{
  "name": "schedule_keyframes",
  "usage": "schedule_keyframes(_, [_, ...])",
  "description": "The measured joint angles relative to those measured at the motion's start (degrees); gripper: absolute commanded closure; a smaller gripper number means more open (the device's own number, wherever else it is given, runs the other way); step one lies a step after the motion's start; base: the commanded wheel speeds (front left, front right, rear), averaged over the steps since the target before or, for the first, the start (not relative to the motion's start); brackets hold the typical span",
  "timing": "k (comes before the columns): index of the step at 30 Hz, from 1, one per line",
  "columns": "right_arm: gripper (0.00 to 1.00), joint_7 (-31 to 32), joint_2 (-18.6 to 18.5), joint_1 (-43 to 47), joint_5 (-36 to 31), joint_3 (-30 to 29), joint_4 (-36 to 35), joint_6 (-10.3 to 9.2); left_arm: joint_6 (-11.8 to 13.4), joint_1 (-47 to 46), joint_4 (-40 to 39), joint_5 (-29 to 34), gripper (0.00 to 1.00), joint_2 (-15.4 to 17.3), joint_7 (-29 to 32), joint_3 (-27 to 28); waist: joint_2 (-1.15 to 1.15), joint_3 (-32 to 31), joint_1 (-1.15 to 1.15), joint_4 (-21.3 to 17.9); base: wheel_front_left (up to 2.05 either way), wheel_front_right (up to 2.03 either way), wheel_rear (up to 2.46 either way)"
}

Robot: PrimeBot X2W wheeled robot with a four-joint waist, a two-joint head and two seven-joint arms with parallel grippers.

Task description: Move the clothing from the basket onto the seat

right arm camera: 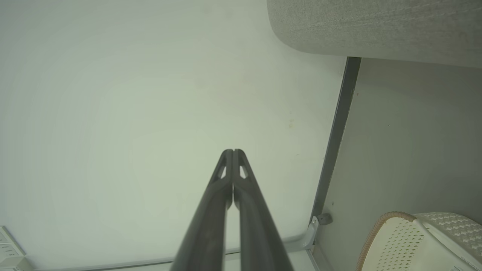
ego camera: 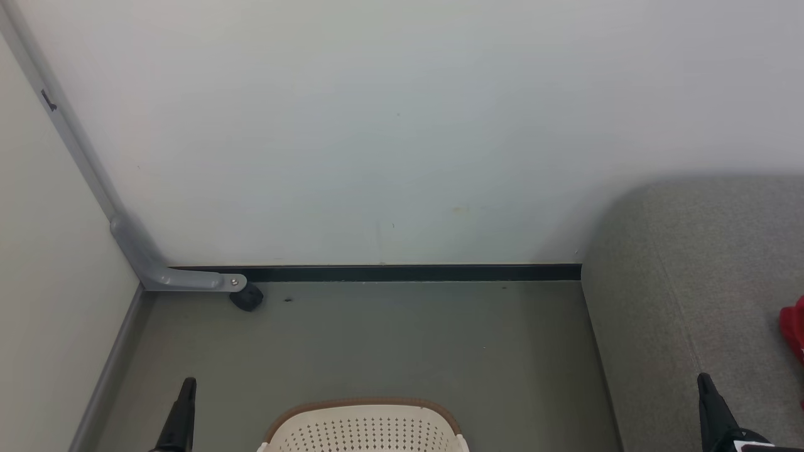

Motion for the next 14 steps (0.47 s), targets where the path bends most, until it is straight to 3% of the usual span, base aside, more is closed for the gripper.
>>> schedule_keyframes(14, [1.0,0.0,0.0,0.0,0.0,0.0,0.0,-0.01,0.0,0.0,0.0,0.0,1.0,0.0,0.0,0.0,0.0,0.0,0.0,0.0,0.0,0.0,0.0])
